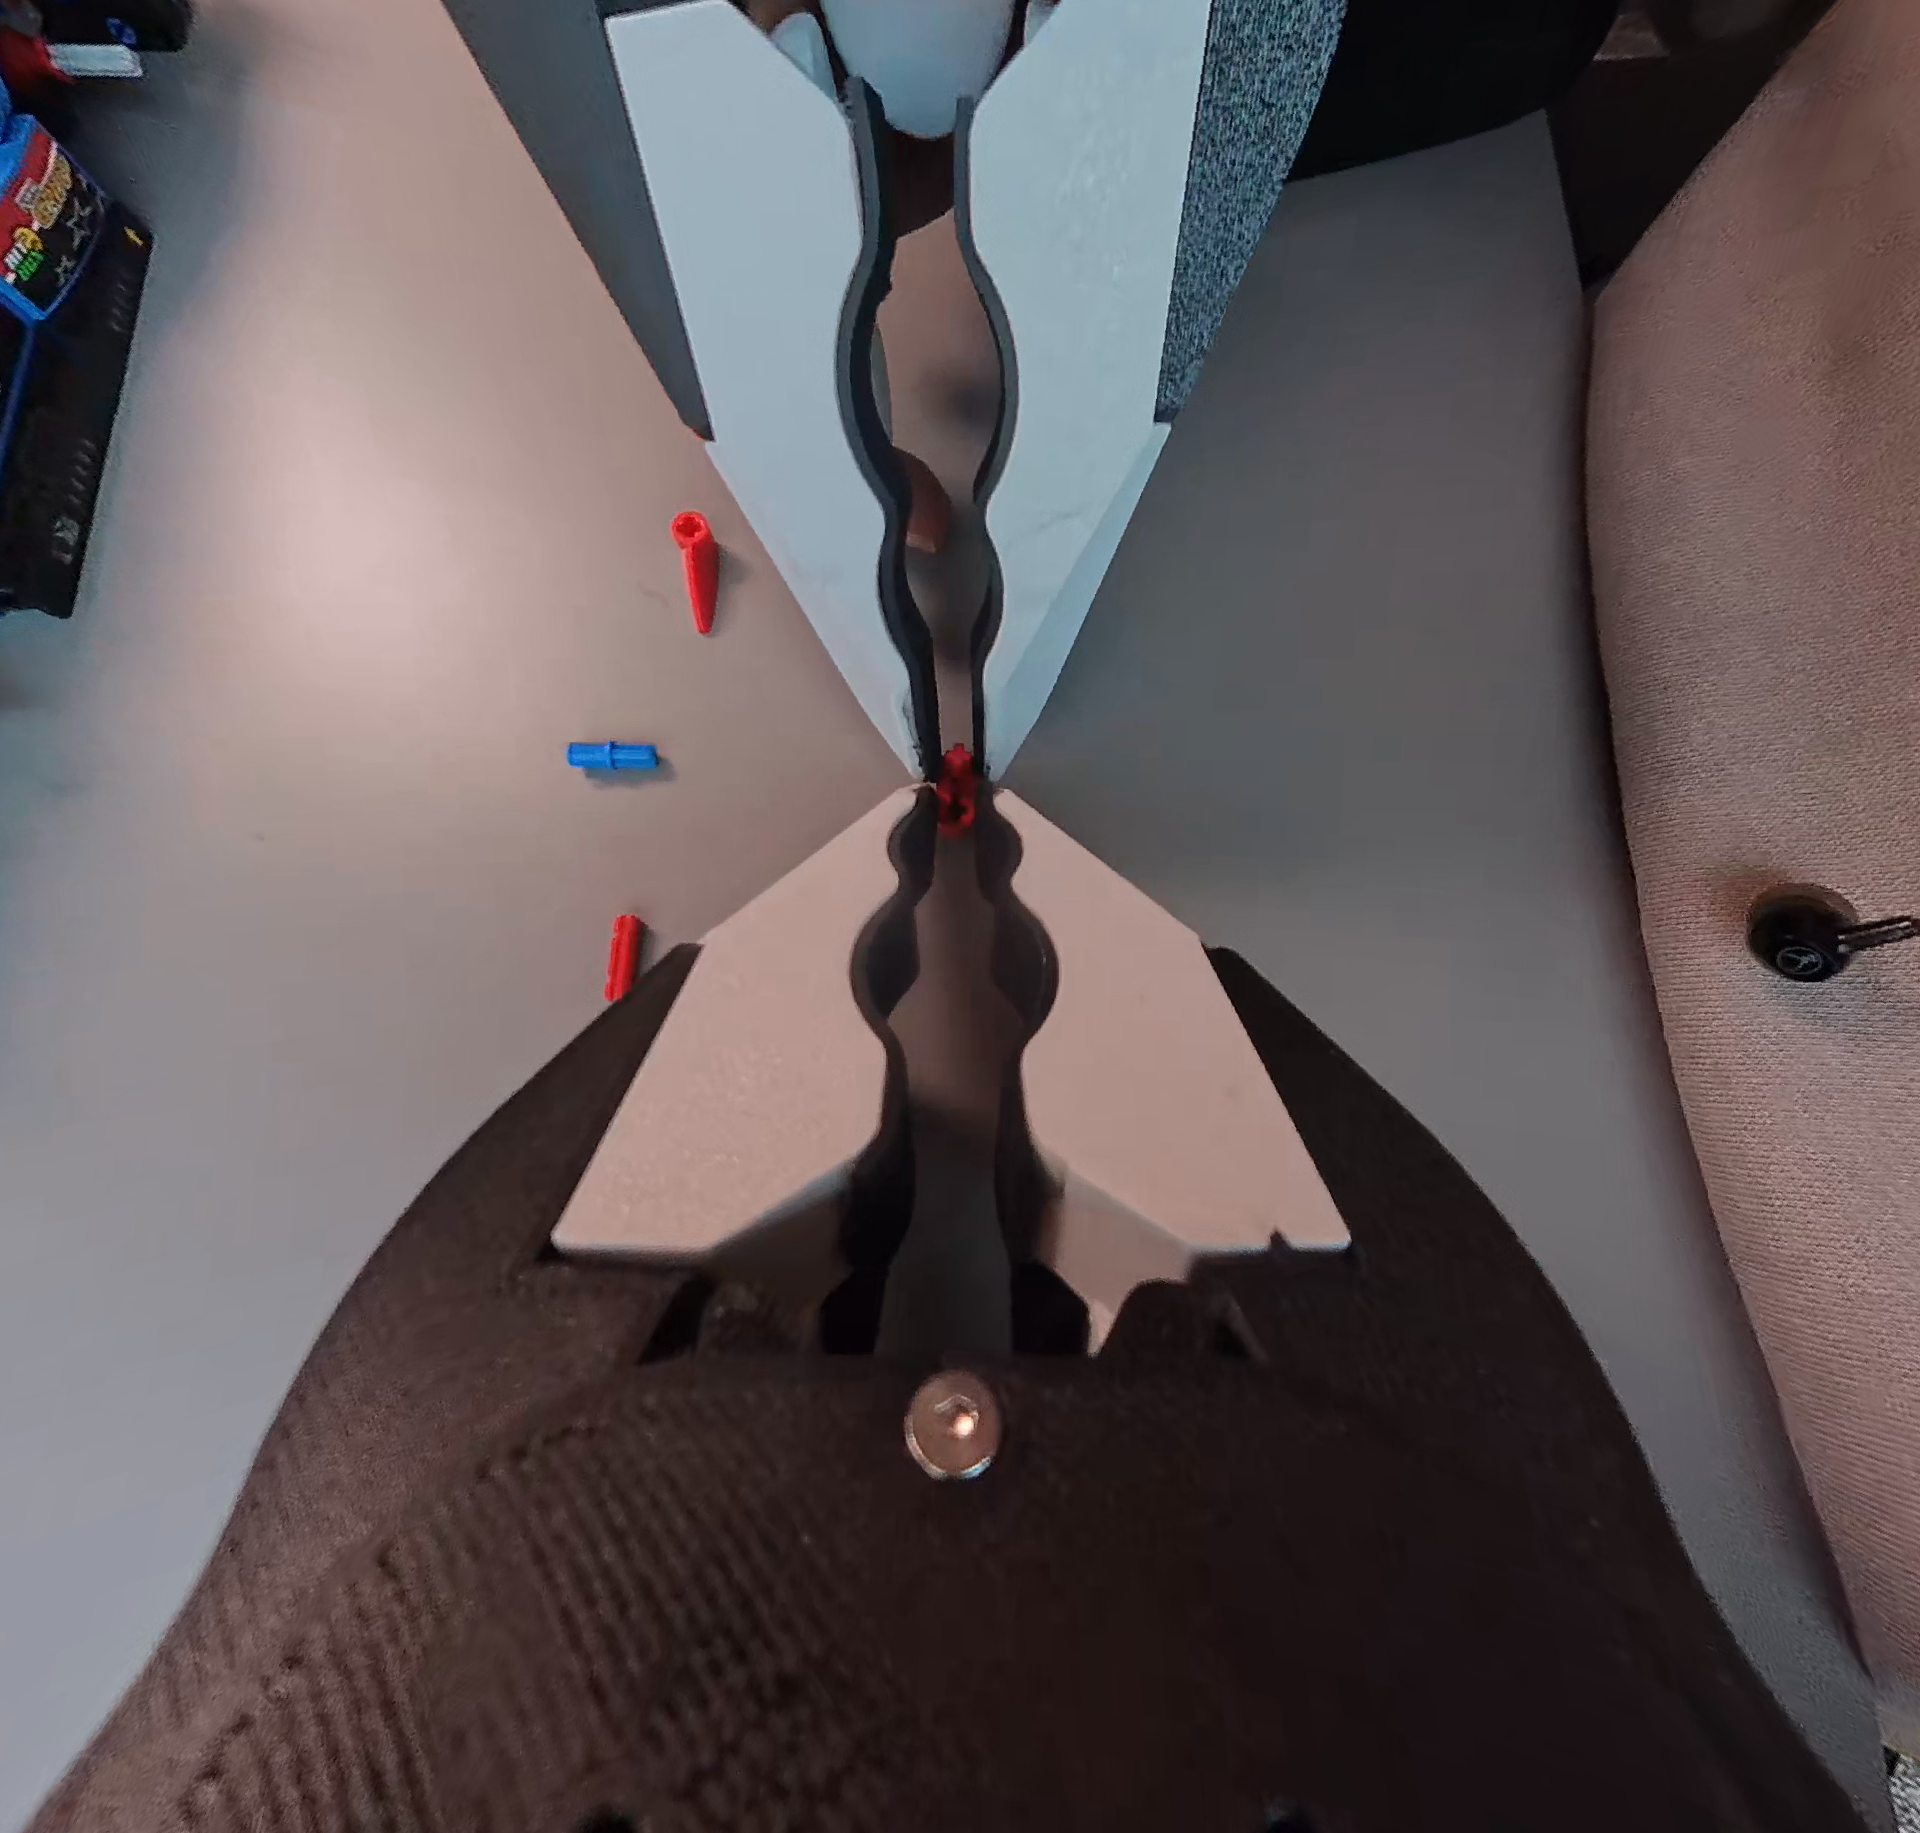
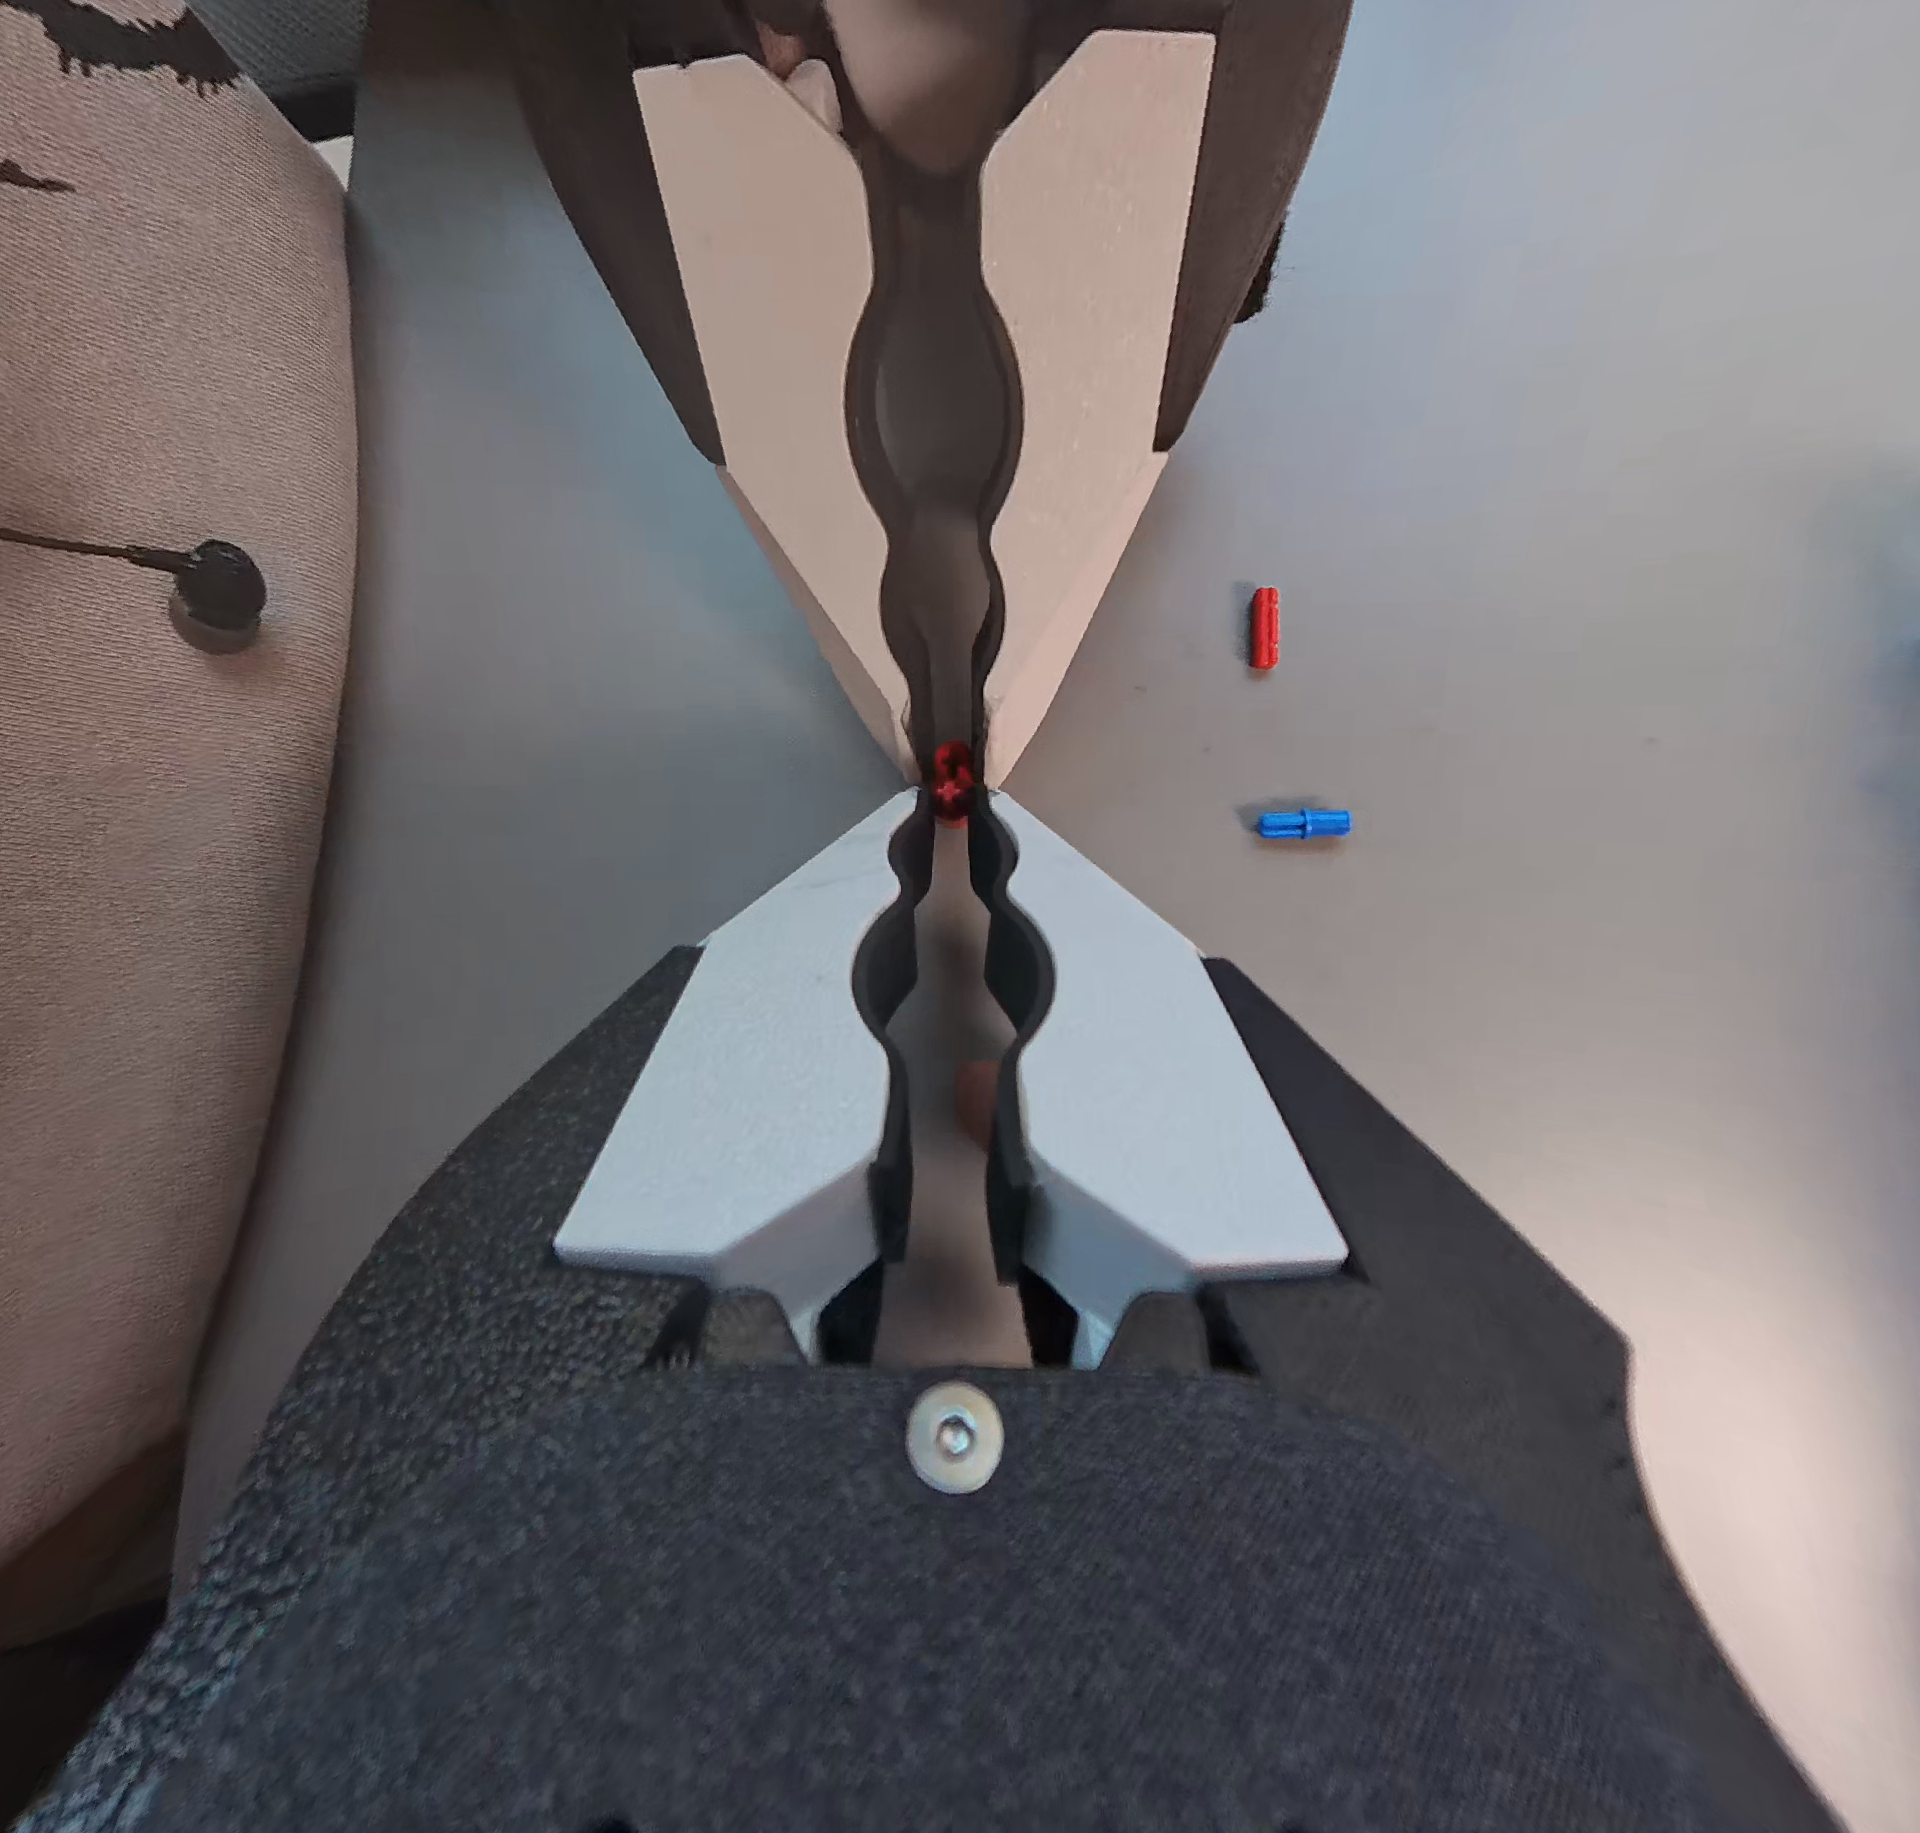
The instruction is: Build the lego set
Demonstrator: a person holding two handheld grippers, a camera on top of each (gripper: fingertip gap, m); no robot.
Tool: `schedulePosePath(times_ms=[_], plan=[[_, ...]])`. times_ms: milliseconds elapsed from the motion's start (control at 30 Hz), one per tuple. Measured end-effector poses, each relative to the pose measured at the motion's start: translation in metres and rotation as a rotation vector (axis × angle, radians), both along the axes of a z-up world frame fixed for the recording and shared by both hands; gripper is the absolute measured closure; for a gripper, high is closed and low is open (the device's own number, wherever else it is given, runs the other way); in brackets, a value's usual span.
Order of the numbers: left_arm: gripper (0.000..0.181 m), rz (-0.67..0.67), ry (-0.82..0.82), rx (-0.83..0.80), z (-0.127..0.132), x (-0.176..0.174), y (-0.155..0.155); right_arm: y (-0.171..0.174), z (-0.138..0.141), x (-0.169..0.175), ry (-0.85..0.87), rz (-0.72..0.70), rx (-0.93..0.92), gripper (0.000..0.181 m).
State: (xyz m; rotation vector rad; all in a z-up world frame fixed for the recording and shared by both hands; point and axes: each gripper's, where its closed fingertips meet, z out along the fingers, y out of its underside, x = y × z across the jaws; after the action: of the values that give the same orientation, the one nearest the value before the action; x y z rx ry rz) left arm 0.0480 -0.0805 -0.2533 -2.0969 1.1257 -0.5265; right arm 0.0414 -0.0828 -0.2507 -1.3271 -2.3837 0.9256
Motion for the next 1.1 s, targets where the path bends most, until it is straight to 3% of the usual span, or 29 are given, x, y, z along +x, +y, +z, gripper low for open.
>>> schedulePosePath(times_ms=[367,833,1100], plan=[[0.162,0.011,0.0,0.028,0.0,-0.003,-0.004,0.004,0.002,0.006,0.083,0.04,0.047,0.176],[0.175,0.051,0.066,0.077,0.0,0.002,0.004,0.003,0.004,0.002,0.128,0.042,0.06,0.176],[0.175,0.095,0.046,0.091,0.0,-0.004,0.011,0.016,0.041,-0.01,0.332,-0.036,-0.023,0.168]])
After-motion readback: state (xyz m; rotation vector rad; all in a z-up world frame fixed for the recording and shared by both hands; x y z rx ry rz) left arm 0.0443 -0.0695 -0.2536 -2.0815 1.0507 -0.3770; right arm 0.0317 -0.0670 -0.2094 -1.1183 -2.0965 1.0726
